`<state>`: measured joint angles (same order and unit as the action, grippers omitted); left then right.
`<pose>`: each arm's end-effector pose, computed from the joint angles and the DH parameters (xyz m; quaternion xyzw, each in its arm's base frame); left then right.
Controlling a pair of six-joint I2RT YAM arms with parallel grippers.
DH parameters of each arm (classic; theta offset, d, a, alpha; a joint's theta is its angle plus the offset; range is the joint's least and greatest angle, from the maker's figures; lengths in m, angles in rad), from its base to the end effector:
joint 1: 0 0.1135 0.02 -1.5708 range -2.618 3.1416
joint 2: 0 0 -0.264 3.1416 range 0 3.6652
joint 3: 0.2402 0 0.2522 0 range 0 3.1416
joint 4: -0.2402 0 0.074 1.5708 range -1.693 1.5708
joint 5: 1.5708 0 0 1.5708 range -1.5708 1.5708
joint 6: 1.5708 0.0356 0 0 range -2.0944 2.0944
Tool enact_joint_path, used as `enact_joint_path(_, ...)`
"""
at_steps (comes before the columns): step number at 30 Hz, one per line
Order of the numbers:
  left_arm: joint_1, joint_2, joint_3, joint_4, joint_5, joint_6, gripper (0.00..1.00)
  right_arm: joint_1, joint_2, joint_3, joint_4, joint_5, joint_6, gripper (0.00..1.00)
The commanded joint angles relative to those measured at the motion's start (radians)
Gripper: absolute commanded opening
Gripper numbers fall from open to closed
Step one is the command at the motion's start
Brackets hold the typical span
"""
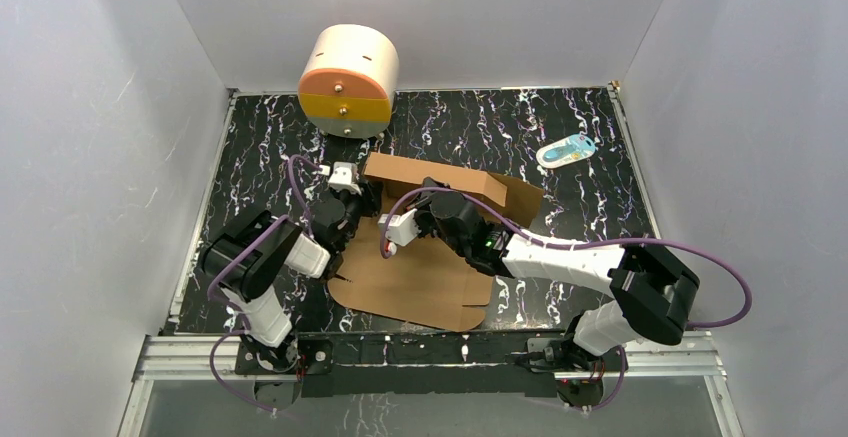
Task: Fold the paper box
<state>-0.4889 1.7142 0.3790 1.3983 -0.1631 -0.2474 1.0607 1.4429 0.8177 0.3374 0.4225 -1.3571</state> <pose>0.2518 -0.1274 0.1575 0.0232 0.6844 -0.2095 0.6980 0.1700 0.2740 0.2504 -0.6882 0.3947 -0.2526 0.5539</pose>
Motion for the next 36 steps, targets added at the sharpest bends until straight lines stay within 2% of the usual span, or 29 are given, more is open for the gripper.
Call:
enact_joint_path(1,-0.013,0.018,0.040,0.143,-0.128,0.045,0.36,0.007,0.017,0.033,-0.092,-0.077,0.047,0.08)
enact_joint_path(12,-0.073,0.039,0.063,0.165,-0.348,0.164,0.28,0.007,-0.001,0.046,-0.121,-0.086,0.076,0.08)
enact_joint_path(16,-0.088,0.057,0.077,0.165,-0.385,0.160,0.27,0.007,0.003,0.046,-0.118,-0.085,0.081,0.08)
enact_joint_path(22,-0.117,0.089,0.095,0.180,-0.515,0.138,0.23,0.006,0.001,0.045,-0.115,-0.089,0.092,0.08)
enact_joint_path(36,-0.151,0.093,0.141,0.179,-0.742,0.134,0.24,0.007,0.004,0.049,-0.106,-0.096,0.103,0.08)
